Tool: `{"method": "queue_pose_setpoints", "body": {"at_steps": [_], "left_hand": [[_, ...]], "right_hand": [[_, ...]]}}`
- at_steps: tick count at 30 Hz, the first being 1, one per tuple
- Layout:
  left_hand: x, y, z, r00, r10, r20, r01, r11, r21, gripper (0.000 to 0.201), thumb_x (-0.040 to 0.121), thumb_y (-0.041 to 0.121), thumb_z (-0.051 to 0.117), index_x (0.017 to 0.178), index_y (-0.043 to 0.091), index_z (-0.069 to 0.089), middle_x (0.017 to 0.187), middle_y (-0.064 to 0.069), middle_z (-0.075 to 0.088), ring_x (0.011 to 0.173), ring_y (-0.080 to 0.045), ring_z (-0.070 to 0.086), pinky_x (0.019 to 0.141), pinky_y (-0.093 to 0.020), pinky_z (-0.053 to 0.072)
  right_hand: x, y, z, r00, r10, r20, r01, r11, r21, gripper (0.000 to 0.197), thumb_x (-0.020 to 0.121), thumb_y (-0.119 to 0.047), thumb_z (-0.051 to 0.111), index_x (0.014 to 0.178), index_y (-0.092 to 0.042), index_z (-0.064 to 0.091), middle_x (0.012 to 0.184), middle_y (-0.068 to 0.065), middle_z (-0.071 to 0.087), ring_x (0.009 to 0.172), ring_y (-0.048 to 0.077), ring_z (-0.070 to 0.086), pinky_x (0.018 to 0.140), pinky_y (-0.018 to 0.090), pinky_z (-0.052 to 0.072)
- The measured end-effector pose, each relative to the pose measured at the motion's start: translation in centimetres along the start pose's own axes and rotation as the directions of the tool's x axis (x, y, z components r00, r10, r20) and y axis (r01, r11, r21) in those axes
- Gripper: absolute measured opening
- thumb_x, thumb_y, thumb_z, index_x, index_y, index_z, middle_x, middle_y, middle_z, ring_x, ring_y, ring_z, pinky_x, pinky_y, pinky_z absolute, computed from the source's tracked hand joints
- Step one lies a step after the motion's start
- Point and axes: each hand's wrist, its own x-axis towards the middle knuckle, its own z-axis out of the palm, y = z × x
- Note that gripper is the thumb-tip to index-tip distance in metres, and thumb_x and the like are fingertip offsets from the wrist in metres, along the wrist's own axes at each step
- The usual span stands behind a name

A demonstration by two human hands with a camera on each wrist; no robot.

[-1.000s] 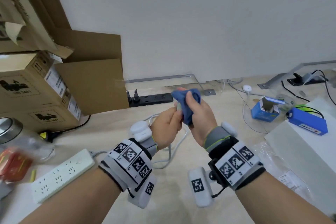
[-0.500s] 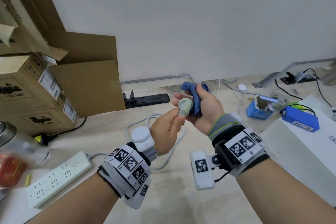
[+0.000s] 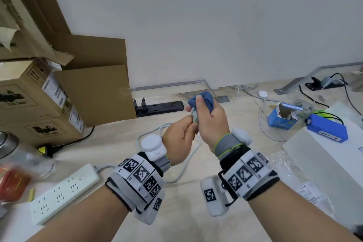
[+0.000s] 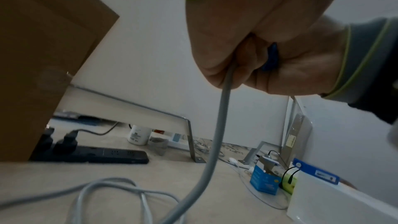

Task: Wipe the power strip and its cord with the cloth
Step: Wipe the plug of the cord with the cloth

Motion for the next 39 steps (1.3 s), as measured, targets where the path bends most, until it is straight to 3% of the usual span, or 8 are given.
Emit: {"method": "queue_pose_setpoints", "body": {"at_steps": [4,9,14,20,23,26,31,39], "left_hand": [[0.2,0.0,-0.1,0.998,0.05,-0.025,-0.047,0.992,0.115,0.026,0.091,0.035,0.036,0.072,0.019,0.045,0.056,0.009,0.041,0.051,-0.006,0.04,0.051,-0.024,0.029],[1.1,-0.4,-0.5,0.997,-0.03,-0.077,0.044,0.98,0.194,0.031,0.088,0.039,0.038,0.076,0.015,0.053,0.054,0.006,0.045,0.054,-0.016,0.046,0.053,-0.033,0.036],[1.8,0.3,-0.1,0.998,-0.009,-0.054,0.02,0.978,0.206,0.026,0.084,0.025,0.034,0.076,0.009,0.054,0.064,-0.008,0.058,0.059,-0.028,0.054,0.054,-0.043,0.043],[0.5,-0.2,-0.7,0.996,-0.092,0.009,0.092,0.994,-0.066,0.03,0.093,0.034,0.036,0.064,0.025,0.043,0.048,0.01,0.039,0.046,-0.005,0.036,0.049,-0.02,0.028],[0.5,0.6,-1.2,0.897,-0.406,0.176,0.437,0.748,-0.5,0.04,0.101,0.032,0.032,0.066,0.015,0.044,0.045,0.011,0.031,0.041,-0.008,0.022,0.043,-0.022,0.016],[0.9,0.8,-1.8,0.797,-0.505,0.331,0.576,0.472,-0.668,0.044,0.101,0.037,0.029,0.063,0.018,0.04,0.046,0.008,0.025,0.04,-0.007,0.015,0.044,-0.024,0.008],[1.0,1.4,-2.0,0.756,-0.521,0.396,0.63,0.414,-0.657,0.038,0.094,0.023,0.03,0.057,0.02,0.032,0.042,0.007,0.022,0.037,-0.008,0.012,0.041,-0.02,0.006],[0.7,0.6,-2.0,0.768,-0.526,0.365,0.628,0.505,-0.592,0.046,0.1,0.039,0.029,0.059,0.02,0.034,0.043,0.008,0.024,0.039,-0.009,0.011,0.041,-0.017,0.008]], "right_hand": [[1.8,-1.0,-0.6,0.945,0.326,0.035,-0.326,0.924,0.199,0.032,0.097,-0.041,0.047,0.088,-0.014,0.062,0.075,0.008,0.07,0.055,0.019,0.061,0.049,0.024,0.049],[2.3,-1.0,-1.3,0.91,0.402,0.102,-0.394,0.765,0.509,0.042,0.096,-0.046,0.046,0.109,-0.008,0.061,0.094,0.013,0.068,0.079,0.027,0.064,0.075,0.042,0.053],[0.1,0.4,0.3,0.994,-0.08,0.069,0.081,0.997,-0.008,0.008,0.093,-0.029,0.057,0.1,-0.026,0.06,0.096,-0.004,0.066,0.086,0.004,0.061,0.078,0.019,0.049],[2.7,0.6,-0.5,0.95,0.308,-0.059,-0.294,0.94,0.172,0.039,0.094,-0.051,0.047,0.093,-0.016,0.065,0.093,0.014,0.073,0.072,0.024,0.069,0.061,0.034,0.056],[2.9,0.8,-1.4,0.938,0.346,0.005,-0.326,0.879,0.347,0.043,0.097,-0.05,0.039,0.098,-0.015,0.064,0.095,0.008,0.072,0.077,0.023,0.068,0.075,0.045,0.057],[2.0,0.8,-0.8,0.984,0.167,0.064,-0.178,0.933,0.311,0.043,0.099,-0.046,0.038,0.108,-0.014,0.065,0.106,0.007,0.071,0.09,0.009,0.069,0.091,0.04,0.05],[1.0,1.7,0.9,0.974,-0.164,0.156,0.203,0.939,-0.277,0.03,0.087,-0.046,0.046,0.087,-0.022,0.065,0.076,-0.003,0.068,0.074,0.013,0.063,0.067,0.03,0.05],[2.8,0.6,2.2,0.969,0.246,-0.005,-0.241,0.948,-0.205,0.042,0.091,-0.043,0.054,0.063,-0.012,0.052,0.048,0.0,0.044,0.052,0.019,0.041,0.054,0.028,0.037]]}}
